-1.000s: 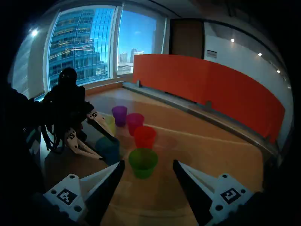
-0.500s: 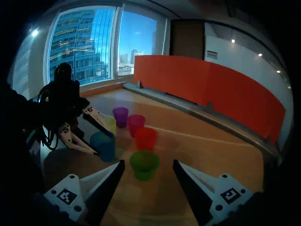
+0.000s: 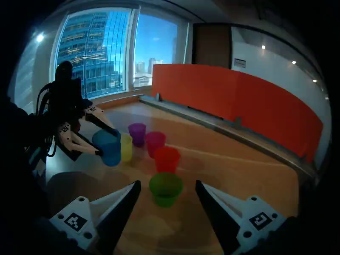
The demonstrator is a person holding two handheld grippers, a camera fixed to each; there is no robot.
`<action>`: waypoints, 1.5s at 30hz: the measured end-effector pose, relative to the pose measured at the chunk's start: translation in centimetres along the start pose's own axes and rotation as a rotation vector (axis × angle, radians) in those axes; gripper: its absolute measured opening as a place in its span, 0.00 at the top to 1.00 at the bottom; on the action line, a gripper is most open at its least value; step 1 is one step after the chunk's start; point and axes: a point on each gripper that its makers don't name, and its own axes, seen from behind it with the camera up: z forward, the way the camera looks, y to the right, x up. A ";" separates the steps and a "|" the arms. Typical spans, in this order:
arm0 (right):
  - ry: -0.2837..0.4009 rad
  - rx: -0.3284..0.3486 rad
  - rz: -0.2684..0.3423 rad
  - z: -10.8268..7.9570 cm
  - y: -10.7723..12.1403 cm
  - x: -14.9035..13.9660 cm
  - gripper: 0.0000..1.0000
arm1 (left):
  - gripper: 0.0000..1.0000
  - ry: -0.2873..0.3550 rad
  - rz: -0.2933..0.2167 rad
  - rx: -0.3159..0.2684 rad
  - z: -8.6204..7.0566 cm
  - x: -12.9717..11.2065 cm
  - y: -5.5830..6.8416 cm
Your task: Pour water
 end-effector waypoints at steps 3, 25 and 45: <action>0.000 0.002 0.000 0.2 -0.1 -0.1 0.01 | 0.11 0.020 0.006 0.014 -1.1 1.0 -0.6; -0.046 0.024 -0.001 2.9 -1.0 -2.5 0.01 | 0.11 0.126 0.031 0.122 -8.2 6.3 -3.6; -0.099 0.016 0.020 6.2 -1.0 -5.6 0.01 | 0.11 0.165 -0.009 0.195 -12.4 7.5 -6.1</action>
